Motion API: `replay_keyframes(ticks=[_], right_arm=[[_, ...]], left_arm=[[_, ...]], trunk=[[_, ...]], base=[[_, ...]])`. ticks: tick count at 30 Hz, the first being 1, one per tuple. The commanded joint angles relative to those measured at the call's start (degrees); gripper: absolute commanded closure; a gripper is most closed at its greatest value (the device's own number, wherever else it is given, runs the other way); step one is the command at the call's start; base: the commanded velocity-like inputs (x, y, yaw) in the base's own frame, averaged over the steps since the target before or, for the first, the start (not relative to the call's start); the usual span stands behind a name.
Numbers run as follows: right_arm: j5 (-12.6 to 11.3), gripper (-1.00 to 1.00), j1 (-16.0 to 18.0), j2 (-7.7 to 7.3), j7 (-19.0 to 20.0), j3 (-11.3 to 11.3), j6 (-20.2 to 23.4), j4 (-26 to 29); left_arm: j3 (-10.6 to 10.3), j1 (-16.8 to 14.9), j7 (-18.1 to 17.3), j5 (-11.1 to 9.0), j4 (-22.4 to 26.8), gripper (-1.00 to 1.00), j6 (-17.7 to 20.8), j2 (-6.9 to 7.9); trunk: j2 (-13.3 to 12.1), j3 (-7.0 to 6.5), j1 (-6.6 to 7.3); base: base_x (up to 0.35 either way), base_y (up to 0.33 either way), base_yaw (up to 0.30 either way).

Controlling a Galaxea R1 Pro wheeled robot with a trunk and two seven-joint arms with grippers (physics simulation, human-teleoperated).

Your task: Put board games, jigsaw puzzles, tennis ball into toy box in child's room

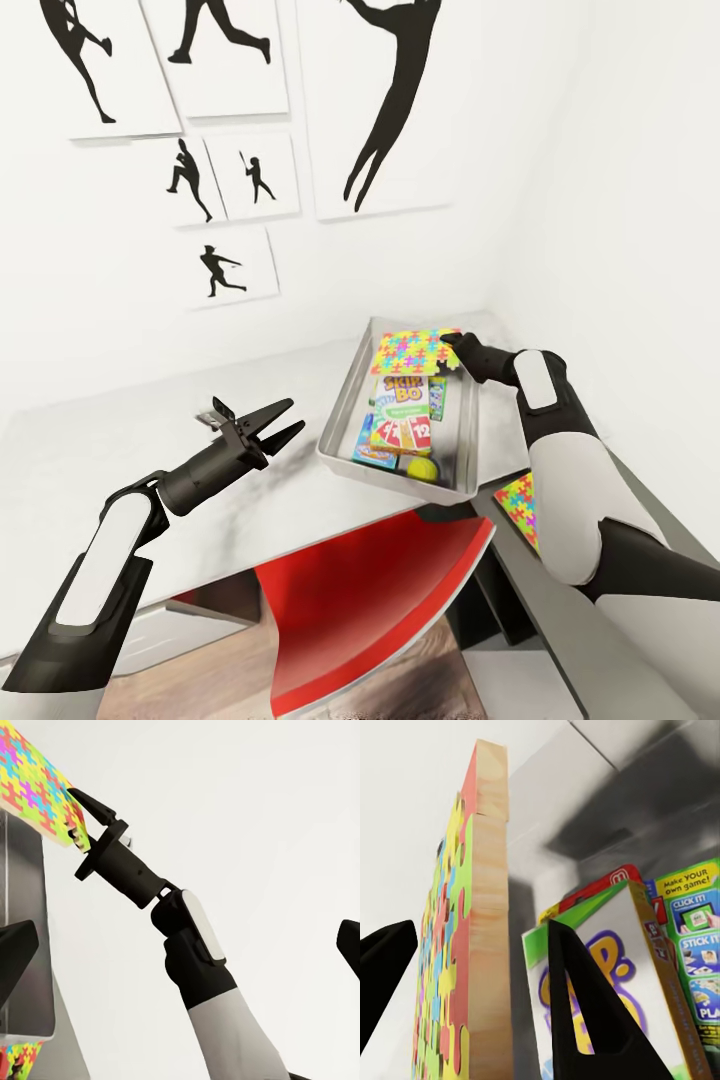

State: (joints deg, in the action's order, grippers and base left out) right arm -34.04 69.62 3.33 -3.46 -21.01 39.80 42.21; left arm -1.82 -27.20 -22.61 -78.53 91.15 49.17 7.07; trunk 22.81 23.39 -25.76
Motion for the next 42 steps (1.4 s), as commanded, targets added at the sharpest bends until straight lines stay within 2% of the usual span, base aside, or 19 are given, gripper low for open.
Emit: replay_keyframes(ticks=[1, 42], right_arm=[[-0.5, 1.0, 0.0, 0.07, -0.4, -0.3, 0.3, 0.1], [-0.6, 1.0, 0.0, 0.3, -0.3, -0.3, 0.3, 0.1]], left_arm=[[0.0, 0.0, -0.1, 0.0, 0.0, -1.0, 0.1, 0.04], [-0.1, 0.0, 0.0, 0.0, 0.0, -1.0, 0.1, -0.01]], trunk=[[0.1, 0.19, -0.03], [0.1, 3.84, -0.03]], base=[[0.0, 0.0, 0.0], [0.0, 0.0, 0.0]])
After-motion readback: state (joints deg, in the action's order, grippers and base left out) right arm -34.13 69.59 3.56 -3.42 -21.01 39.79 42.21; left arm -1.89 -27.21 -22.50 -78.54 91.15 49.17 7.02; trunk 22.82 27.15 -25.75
